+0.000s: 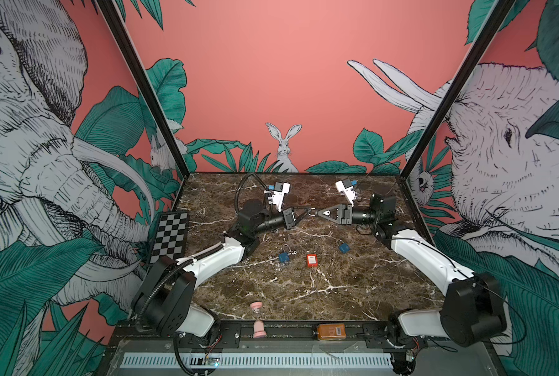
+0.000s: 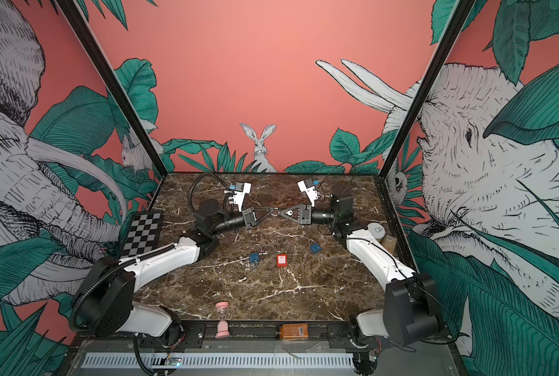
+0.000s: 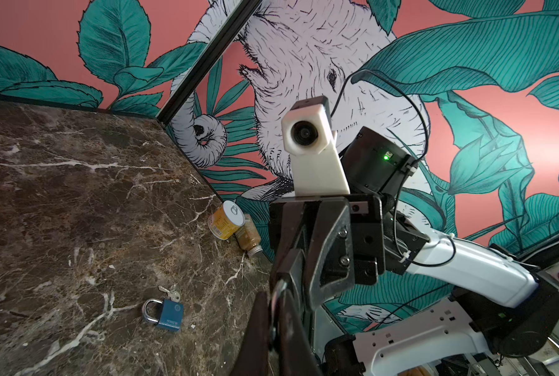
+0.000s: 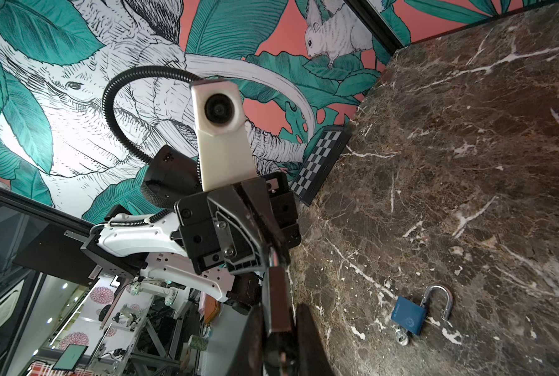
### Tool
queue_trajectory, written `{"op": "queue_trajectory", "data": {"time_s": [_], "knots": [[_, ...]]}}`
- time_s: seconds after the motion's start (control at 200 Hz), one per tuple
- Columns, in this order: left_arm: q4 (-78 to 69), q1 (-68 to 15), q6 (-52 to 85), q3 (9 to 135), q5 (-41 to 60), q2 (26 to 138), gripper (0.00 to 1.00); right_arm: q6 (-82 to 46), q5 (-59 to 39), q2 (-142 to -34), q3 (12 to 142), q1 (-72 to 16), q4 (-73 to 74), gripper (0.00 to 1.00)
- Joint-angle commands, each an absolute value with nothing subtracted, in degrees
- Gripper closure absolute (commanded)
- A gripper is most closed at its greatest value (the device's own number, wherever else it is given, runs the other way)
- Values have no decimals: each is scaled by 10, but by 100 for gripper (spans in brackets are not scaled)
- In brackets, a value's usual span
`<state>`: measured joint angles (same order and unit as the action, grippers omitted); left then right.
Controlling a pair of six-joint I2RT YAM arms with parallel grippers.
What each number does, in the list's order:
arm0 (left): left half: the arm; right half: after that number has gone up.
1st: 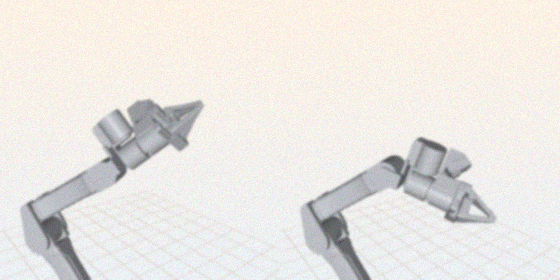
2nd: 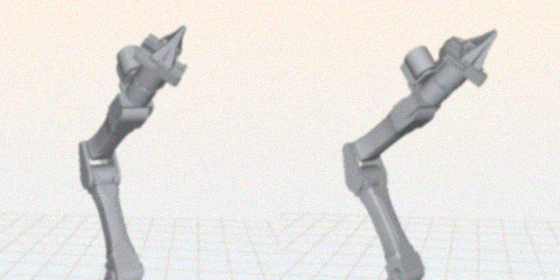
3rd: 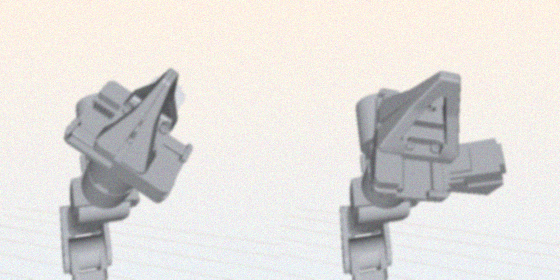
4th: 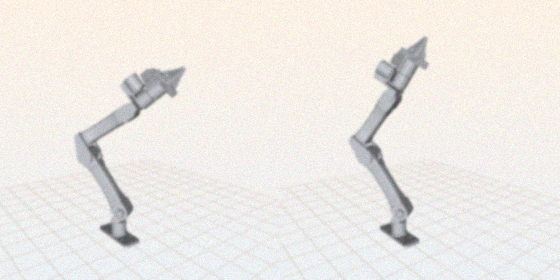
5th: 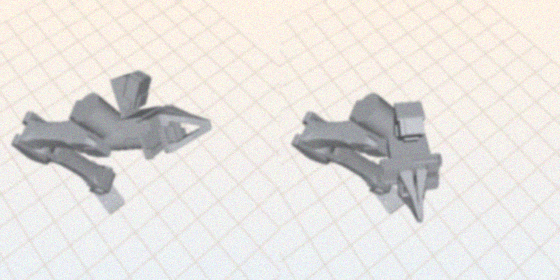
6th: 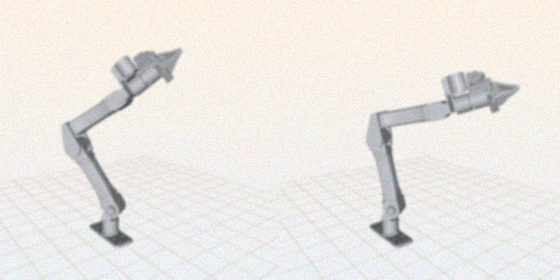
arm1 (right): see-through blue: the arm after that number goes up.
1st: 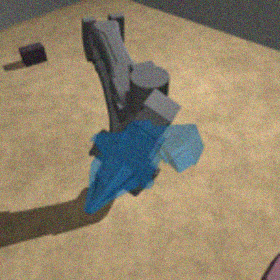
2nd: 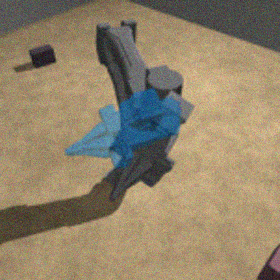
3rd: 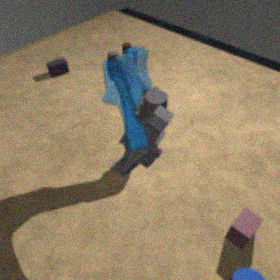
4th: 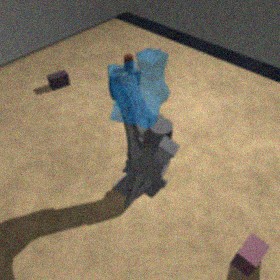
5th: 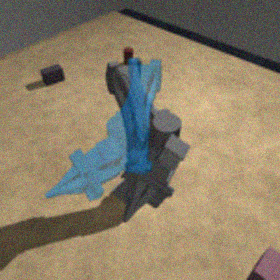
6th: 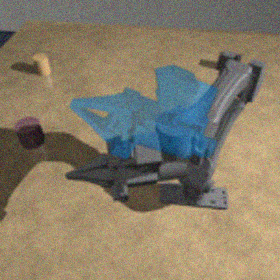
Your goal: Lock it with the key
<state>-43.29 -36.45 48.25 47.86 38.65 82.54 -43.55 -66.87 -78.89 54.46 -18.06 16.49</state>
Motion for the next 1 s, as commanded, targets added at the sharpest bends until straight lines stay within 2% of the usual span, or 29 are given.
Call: {"op": "queue_trajectory", "data": {"time_s": [0.0,0.37,0.535,0.92,0.995], "knots": [[-475,-427,490,500,505,833,100,-444,-596,-824,571,-214,230,100],[-461,-428,470,490,498,828,100,-444,-606,-878,599,-251,230,100],[-482,-411,473,465,447,821,100,-455,-599,-886,570,-288,249,100],[-447,-385,467,479,467,824,100,-478,-532,-845,518,-264,275,100],[-460,-384,477,476,471,825,93,-496,-524,-845,512,-262,304,100]]}}
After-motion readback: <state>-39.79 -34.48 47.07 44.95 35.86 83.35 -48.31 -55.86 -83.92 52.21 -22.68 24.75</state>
